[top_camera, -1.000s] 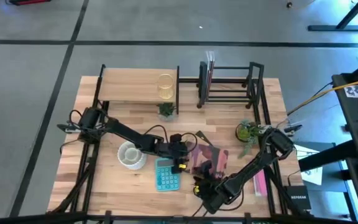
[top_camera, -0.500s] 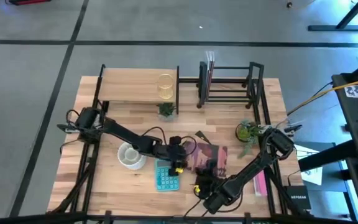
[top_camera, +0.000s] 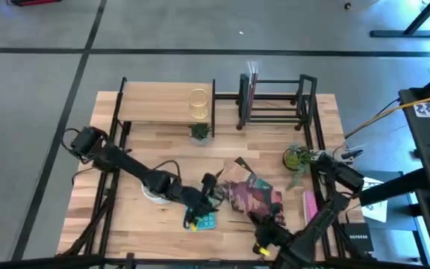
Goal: Stock shelves
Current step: Put the purple book on the book shelf
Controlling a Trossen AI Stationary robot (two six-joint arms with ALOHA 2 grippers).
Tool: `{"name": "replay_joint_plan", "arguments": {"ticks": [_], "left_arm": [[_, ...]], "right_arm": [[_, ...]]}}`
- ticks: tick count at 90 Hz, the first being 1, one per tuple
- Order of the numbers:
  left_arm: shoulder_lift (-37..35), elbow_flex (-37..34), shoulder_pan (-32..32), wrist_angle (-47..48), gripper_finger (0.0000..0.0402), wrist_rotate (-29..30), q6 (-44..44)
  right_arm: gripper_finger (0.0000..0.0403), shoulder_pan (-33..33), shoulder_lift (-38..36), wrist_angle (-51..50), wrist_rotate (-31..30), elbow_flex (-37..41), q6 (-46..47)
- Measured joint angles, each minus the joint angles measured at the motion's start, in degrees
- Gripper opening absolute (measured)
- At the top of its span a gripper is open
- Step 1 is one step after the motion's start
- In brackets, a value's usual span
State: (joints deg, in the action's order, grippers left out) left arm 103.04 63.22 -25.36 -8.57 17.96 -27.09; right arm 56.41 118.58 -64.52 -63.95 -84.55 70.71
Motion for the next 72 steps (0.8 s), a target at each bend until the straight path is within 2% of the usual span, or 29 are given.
{"name": "replay_joint_plan", "arguments": {"ticks": [15, 36, 56, 72], "left_arm": [[3.2, 0.1, -0.1, -10.5, 0.0171, 0.8, -4.0], [5.8, 0.1, 0.3, -15.6, 0.0171, 1.3, -4.5], [6.3, 0.1, 0.4, -16.2, 0.0163, 0.9, -2.8], [6.3, 0.1, 0.4, -16.1, 0.0121, 0.9, -1.3]], "right_arm": [[0.0002, 0.2, 0.0, 2.6, -2.4, 0.0, -0.1], [0.0001, -0.2, 0.0, 3.8, -2.6, 0.0, -1.2], [0.0002, -0.6, 0.0, 9.9, -3.5, -1.6, -11.4], [0.0015, -1.5, 0.0, 11.5, -5.1, -6.2, -21.9]]}}
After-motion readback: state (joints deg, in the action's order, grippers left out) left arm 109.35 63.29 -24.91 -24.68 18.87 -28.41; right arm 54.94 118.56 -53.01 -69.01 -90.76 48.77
